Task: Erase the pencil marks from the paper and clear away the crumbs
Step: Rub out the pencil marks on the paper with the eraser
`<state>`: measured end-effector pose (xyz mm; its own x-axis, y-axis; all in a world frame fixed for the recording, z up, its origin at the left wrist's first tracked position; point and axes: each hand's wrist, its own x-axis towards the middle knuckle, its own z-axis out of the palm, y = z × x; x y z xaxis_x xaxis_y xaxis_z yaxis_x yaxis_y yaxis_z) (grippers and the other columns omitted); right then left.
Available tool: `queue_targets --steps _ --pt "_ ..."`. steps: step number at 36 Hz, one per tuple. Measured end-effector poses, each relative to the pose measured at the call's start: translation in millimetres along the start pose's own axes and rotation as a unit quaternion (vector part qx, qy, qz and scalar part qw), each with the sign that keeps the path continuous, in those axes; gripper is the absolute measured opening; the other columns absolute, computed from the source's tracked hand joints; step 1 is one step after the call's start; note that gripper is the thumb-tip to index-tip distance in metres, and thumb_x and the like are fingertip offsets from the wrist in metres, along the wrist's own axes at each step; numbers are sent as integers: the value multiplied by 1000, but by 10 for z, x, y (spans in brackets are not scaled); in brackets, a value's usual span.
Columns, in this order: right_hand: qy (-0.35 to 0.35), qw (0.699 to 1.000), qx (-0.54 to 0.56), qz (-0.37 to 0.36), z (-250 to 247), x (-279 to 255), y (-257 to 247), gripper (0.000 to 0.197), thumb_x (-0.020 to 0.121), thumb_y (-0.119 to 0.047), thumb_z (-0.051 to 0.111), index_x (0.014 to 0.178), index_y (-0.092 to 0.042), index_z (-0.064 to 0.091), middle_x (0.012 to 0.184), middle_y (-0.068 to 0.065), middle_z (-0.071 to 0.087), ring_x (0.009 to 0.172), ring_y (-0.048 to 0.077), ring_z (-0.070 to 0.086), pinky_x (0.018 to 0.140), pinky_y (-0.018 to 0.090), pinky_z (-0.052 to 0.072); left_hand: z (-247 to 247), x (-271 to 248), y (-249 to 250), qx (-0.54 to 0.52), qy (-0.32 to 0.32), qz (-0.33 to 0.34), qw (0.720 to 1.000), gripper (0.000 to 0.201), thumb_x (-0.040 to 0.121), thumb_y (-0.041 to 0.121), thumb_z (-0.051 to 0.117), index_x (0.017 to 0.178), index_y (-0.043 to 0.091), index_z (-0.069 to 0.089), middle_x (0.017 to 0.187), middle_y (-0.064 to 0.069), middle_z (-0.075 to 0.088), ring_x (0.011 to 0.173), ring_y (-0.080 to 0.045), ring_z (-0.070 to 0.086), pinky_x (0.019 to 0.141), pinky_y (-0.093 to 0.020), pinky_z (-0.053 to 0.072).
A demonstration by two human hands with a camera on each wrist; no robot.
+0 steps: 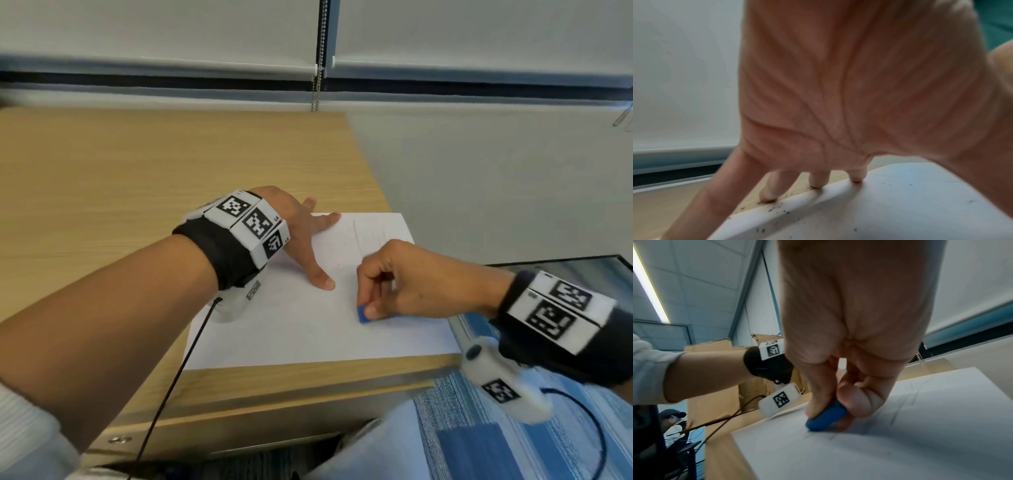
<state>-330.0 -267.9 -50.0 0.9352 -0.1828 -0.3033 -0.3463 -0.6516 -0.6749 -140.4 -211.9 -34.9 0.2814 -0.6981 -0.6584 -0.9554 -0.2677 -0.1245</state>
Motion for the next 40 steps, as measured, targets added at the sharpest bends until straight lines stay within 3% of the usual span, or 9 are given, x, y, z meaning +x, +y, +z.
queue_targets --steps 2,5,8,14,20,26,30,35,40 --pt "-53 999 -6 4 -13 -36 -21 7 78 -11 77 83 -8 73 77 10 71 64 23 61 63 34 53 -4 -3 5 -2 -1 -2 1000 128 56 85 64 143 51 -25 155 9 -32 149 -28 7 114 -50 22" --pt "19 999 26 22 -67 53 -5 3 80 -7 74 81 -5 73 72 13 68 54 13 53 48 21 45 -1 -1 11 2 1 -3 1000 128 56 85 63 142 51 -25 155 10 -32 148 -28 9 114 -49 22" --pt "92 995 14 33 -70 106 29 3 82 -8 72 80 -7 70 71 10 66 47 1 51 47 12 40 10 -7 9 6 2 -5 1000 127 57 86 62 143 51 -25 156 10 -32 148 -28 11 114 -49 24" --pt "-35 999 -36 14 -36 -42 -50 3 78 -10 76 79 -12 74 74 1 72 63 5 62 64 17 49 -2 -5 11 4 1 -3 1000 126 59 84 62 143 50 -25 156 9 -31 148 -29 9 114 -51 23" --pt "102 994 -24 19 -6 66 -48 6 81 -8 71 78 -12 72 71 -2 68 54 -4 54 55 9 41 11 11 6 12 2 -5 1000 130 52 88 62 142 52 -25 156 11 -30 148 -28 10 114 -52 24" --pt "46 998 -31 35 84 -249 -86 8 79 -15 76 83 -22 73 79 -4 70 68 1 61 64 14 47 -2 -10 8 11 -1 0 1000 129 54 87 62 142 51 -25 156 10 -31 148 -30 10 114 -53 24" --pt "140 987 -8 73 225 -522 -33 22 83 -16 72 96 -32 67 85 -12 60 75 -8 57 62 9 45 15 -30 -7 20 12 5 1000 126 56 89 59 144 50 -23 157 11 -29 148 -30 12 114 -54 22" --pt "318 945 -22 74 675 -827 73 32 81 -9 71 80 -39 60 88 -17 61 90 -3 55 72 8 42 72 -65 -32 47 34 6 998 122 60 93 48 146 45 -24 157 10 -30 148 -31 12 111 -55 21" --pt "384 917 -80 65 1047 -859 154 50 73 -3 76 87 -44 51 104 -31 57 97 2 55 81 19 33 181 -175 -46 73 51 11 996 116 66 92 37 149 37 -23 155 9 -34 150 -28 -4 113 -57 20"
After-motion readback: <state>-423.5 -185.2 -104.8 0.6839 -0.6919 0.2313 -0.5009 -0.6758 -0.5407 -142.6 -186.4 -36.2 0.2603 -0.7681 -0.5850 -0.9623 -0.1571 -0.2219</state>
